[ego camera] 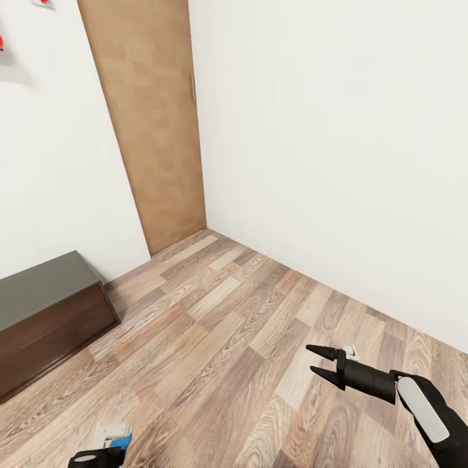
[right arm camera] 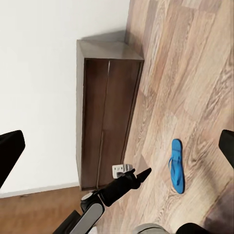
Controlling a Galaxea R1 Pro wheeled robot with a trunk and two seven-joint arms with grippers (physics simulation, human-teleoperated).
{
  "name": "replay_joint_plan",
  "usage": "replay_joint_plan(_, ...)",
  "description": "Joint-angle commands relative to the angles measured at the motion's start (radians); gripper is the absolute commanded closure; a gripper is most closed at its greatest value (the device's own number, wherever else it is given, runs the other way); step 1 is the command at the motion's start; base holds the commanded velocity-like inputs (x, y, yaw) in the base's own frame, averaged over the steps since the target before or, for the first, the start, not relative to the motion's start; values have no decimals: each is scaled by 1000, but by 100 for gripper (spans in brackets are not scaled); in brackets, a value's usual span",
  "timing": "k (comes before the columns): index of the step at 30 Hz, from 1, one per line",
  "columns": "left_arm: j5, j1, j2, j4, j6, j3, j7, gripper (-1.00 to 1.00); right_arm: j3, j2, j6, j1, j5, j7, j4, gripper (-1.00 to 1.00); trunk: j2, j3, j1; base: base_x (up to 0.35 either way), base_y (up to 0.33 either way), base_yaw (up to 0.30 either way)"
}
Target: In the bedroom, move the book from the bed onto either nightstand, and place the two sandals side by side next to the bed.
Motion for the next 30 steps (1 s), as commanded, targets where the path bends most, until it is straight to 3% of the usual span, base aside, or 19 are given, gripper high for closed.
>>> replay_joint_plan(1, -1, 0, 0, -2, 6, 0, 2, -100, -1, 0, 5, 0, 4, 6, 0, -100, -1, -5, 0, 0, 0, 0)
replay_joint_plan(24, -1, 0, -3, -8, -23, 0, 0, -100, 0, 2, 5, -1, 5, 6, 0, -100, -6, -94, 11, 0, 0, 0)
replay_joint_plan(30, -18, -4, -15, -58, -11, -10, 4, -100, 1, 4, 5, 0, 5, 5, 0, -100, -6, -102, 11, 0, 0, 0)
